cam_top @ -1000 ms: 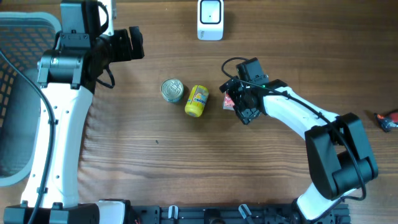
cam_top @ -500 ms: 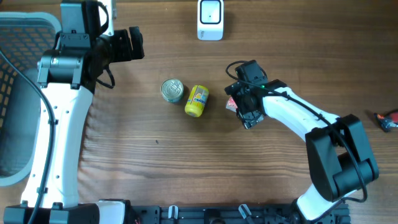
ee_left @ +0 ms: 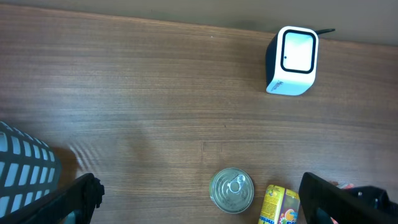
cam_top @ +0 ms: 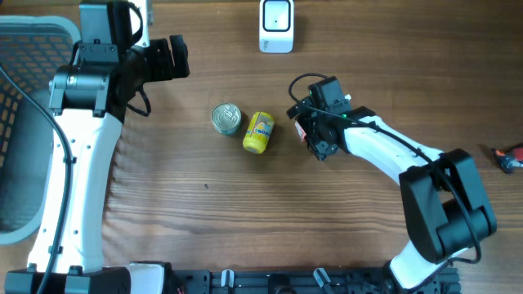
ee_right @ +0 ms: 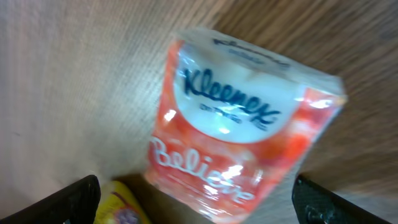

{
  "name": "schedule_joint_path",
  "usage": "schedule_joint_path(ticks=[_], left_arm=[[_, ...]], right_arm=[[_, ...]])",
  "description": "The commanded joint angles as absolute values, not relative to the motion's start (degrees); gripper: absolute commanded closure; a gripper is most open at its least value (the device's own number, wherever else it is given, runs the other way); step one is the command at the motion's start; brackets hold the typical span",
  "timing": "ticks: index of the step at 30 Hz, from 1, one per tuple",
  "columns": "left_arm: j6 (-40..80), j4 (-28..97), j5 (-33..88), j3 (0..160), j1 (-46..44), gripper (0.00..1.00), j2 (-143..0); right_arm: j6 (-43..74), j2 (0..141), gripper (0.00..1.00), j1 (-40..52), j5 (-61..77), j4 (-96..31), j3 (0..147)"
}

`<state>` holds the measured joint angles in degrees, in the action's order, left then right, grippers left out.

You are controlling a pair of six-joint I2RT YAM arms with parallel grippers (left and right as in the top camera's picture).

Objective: Scan the item barcode
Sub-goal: 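Close the right gripper on the tissue pack and lift it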

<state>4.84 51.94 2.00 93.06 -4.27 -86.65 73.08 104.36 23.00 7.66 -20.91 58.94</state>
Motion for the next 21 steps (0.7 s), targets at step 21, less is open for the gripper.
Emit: schedule_joint_path(ticks=[21], left_arm=[[4.8, 51.9, 2.7, 92.8, -4.1, 0.00, -85.8]], right_arm=[[-9.0, 91.3, 0.00, 23.4, 3.4, -24.8, 55.9]])
